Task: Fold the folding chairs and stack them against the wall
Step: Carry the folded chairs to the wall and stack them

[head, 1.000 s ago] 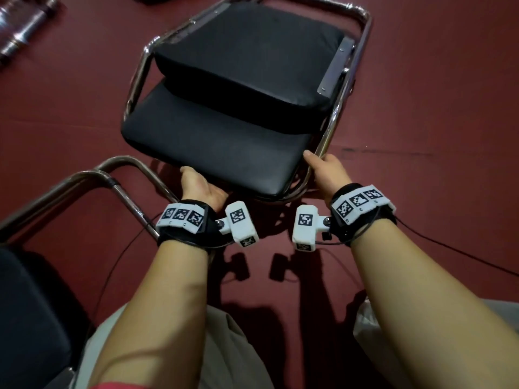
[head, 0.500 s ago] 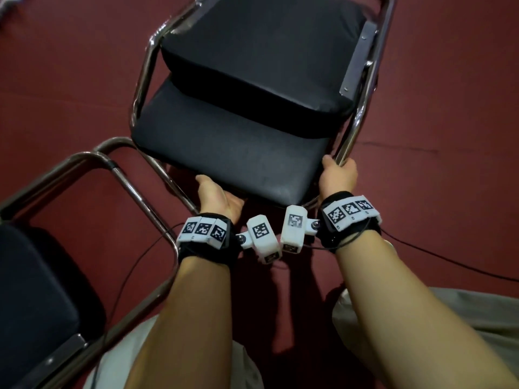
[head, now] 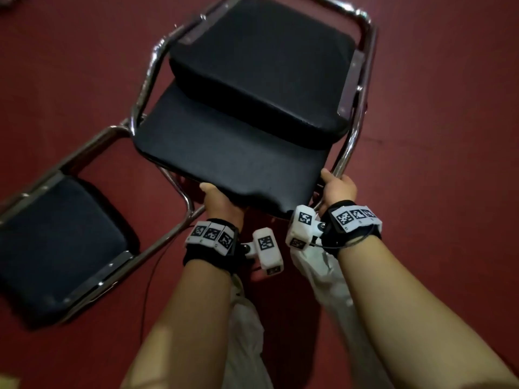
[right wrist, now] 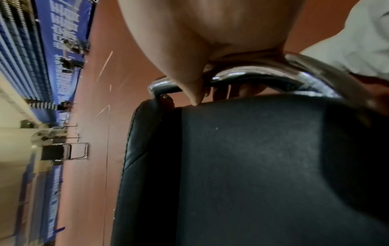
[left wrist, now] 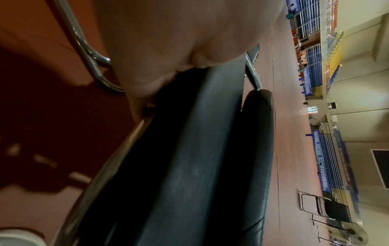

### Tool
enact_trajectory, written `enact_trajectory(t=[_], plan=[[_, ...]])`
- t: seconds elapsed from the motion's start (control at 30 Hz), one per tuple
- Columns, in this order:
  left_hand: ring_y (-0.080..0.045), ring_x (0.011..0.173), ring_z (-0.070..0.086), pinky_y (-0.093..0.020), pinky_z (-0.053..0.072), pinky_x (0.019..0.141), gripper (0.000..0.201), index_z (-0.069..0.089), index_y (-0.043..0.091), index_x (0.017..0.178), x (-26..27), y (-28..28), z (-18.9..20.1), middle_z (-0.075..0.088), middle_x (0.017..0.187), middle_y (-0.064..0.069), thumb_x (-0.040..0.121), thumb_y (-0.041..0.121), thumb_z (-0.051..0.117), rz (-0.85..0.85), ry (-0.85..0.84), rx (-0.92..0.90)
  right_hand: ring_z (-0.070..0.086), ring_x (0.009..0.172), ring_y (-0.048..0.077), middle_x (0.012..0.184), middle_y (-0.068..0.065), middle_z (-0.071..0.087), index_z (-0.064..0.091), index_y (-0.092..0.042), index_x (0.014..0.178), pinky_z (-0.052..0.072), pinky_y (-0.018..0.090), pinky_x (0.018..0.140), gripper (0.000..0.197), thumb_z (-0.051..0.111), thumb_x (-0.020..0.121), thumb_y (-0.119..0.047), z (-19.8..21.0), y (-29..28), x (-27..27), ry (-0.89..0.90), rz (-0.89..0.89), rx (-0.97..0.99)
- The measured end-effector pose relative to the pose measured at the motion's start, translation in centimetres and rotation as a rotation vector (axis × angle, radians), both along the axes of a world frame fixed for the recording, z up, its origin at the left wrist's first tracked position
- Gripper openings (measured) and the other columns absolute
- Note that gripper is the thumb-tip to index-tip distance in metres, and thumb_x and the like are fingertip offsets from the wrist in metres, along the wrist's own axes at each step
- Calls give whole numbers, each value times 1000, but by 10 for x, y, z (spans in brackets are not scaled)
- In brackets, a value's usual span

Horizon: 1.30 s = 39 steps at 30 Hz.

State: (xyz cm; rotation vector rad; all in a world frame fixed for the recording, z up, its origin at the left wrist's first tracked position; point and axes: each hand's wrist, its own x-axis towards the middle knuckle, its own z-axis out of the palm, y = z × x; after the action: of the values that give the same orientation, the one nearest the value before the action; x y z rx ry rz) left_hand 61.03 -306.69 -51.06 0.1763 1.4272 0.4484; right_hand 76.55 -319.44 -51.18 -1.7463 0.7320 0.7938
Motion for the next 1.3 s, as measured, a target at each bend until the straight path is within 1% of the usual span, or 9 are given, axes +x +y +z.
enact_trajectory(t=[0.17, 0.37, 0.47, 0.57, 0.77, 0.83, 0.93, 1.03, 1.3], plan=[[-35, 135, 49, -55, 43, 106, 64, 47, 18, 146, 26, 13, 137, 53, 146, -9, 101, 59, 27, -90, 17, 1, 46, 32, 16, 50, 7, 50, 42, -16, 117, 44, 27, 41, 38, 65, 90, -2, 139, 6, 34, 83, -30, 1], [-39, 135, 48, -66, 39, 106, 69, 39, 18, 150, 97, 25, 276, 46, 151, -9, 101, 64, 22, -162, 35, -40, 37, 20, 15, 28, 4, 41, 49, 8, 129, 34, 18, 29, 44, 55, 86, 13, 271, 7, 107, 74, 90, -62], [-37, 128, 55, -62, 42, 105, 64, 43, 19, 146, 144, 29, 339, 53, 146, -9, 103, 61, 24, -212, 60, 3, 41, 22, 11, 28, -1, 44, 51, 5, 100, 37, 17, 30, 14, 48, 91, 14, 320, 5, 146, 128, 165, -26], [-37, 130, 53, -62, 38, 108, 68, 42, 20, 148, 187, 32, 379, 52, 146, -11, 97, 64, 40, -248, 26, 6, 54, 38, 12, 34, -2, 51, 48, -4, 73, 48, 24, 43, 28, 44, 98, 5, 357, 7, 190, 167, 214, 49], [-35, 92, 71, -51, 60, 64, 46, 58, 7, 131, 255, 54, 406, 70, 117, -17, 89, 20, 69, -393, 31, 69, 62, 81, 39, 78, 22, 54, 49, 4, 99, 52, 54, 84, 12, 52, 96, -7, 413, 34, 256, 155, 254, 69], [-37, 93, 71, -57, 59, 70, 42, 57, 4, 127, 274, 65, 415, 70, 115, -20, 90, 18, 71, -393, 47, 110, 63, 96, 46, 86, 28, 55, 44, -1, 95, 47, 62, 95, 12, 51, 97, -10, 425, 48, 272, 192, 251, 79], [-37, 112, 64, -59, 55, 87, 61, 53, 9, 130, 299, 89, 423, 66, 124, -16, 80, 28, 82, -370, 70, 156, 63, 79, 35, 99, 25, 57, 45, -8, 103, 56, 54, 76, 8, 47, 95, -8, 431, 78, 304, 154, 287, 108], [-37, 109, 65, -56, 60, 72, 96, 53, 13, 128, 327, 122, 423, 66, 123, -14, 47, 43, 93, -366, 50, 175, 54, 51, 24, 75, 12, 52, 49, -5, 96, 49, 29, 51, 7, 47, 96, -12, 438, 110, 338, 144, 392, 73], [-41, 88, 71, -62, 59, 64, 113, 50, 10, 123, 412, 201, 434, 65, 116, -18, 26, 52, 89, -362, 105, 318, 53, 76, 30, 87, 16, 58, 60, -5, 95, 43, 39, 74, 38, 69, 73, -35, 439, 167, 421, 168, 677, -70]])
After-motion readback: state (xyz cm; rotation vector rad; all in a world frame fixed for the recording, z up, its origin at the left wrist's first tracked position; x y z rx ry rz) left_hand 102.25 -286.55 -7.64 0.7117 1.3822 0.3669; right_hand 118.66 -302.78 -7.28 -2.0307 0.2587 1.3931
